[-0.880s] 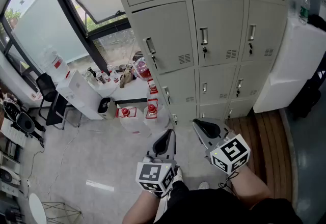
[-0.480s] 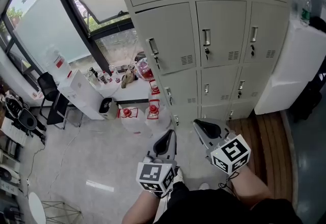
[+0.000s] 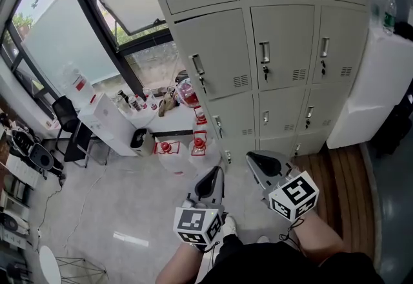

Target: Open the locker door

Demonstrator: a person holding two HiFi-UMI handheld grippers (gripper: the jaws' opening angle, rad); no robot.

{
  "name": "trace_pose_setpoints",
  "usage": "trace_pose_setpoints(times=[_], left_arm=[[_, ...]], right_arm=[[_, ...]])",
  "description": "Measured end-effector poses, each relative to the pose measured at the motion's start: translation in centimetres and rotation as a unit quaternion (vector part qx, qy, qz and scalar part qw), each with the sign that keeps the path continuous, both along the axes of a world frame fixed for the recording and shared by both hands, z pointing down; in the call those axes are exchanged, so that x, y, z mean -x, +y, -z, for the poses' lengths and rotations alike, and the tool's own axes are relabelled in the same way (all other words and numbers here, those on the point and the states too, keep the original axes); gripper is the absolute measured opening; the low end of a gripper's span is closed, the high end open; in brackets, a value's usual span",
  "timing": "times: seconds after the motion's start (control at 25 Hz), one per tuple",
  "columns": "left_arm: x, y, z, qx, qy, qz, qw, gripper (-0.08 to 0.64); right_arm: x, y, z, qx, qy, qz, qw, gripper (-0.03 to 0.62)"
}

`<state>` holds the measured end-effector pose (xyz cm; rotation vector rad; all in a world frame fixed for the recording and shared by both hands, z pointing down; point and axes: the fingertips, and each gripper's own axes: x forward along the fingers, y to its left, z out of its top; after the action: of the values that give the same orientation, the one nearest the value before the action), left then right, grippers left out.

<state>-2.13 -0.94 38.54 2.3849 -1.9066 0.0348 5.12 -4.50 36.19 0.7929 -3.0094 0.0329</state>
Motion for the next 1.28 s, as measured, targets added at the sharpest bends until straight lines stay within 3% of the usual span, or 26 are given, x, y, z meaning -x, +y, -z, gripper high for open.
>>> trace_pose_setpoints(times=[0.64, 1.28], left_arm=[[0.8, -3.8, 1.1, -0.006, 0.003, 0.024, 0.9997, 0.023], [2.2, -8.7, 1.2, -0.003, -0.007, 0.034, 0.9994, 0.023]], right_arm=[[0.5, -4.5, 0.8, -0.014, 0.014, 0.017, 1.0, 0.054], [0.3, -9.1, 0.8, 0.006, -0.017, 0.007, 1.0, 0.054]])
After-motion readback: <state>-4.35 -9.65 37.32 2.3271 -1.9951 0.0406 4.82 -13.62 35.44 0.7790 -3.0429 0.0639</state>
